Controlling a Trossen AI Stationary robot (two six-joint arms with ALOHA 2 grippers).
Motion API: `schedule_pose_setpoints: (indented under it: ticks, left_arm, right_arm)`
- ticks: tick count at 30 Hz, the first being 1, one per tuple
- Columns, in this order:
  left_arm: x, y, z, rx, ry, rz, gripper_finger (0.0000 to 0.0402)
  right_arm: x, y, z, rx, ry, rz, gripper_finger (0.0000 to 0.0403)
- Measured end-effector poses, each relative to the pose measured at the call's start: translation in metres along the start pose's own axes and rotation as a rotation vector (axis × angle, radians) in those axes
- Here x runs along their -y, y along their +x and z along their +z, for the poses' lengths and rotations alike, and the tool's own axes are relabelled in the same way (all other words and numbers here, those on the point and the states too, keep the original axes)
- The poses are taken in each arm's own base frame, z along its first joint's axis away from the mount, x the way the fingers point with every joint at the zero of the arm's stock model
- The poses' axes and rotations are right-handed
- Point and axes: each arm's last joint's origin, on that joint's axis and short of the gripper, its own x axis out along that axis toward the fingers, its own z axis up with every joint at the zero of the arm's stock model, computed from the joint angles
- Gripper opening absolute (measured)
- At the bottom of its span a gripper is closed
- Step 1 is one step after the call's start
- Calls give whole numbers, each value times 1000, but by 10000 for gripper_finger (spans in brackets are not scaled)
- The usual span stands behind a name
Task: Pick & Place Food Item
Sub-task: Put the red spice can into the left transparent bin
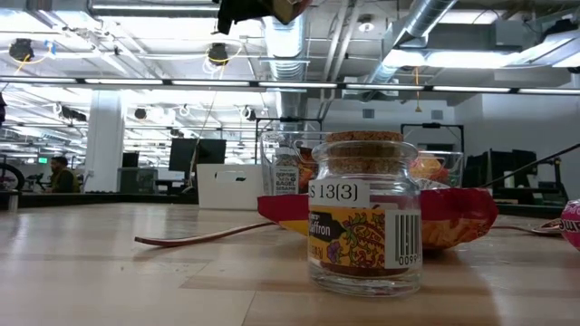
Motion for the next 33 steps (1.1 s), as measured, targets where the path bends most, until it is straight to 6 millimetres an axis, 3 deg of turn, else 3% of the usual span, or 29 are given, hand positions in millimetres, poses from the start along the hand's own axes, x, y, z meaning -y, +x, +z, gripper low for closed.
schedule_pose_setpoints:
  ticks: [13, 33]
  left_arm:
    - [10, -2, 1, 6, -11, -63, 212]
    - [11, -2, 2, 20, -18, -61, 212]
  right_arm:
    - [8, -6, -2, -2, 28, -16, 315]
    - [-5, -3, 0, 1, 13, 48, 314]
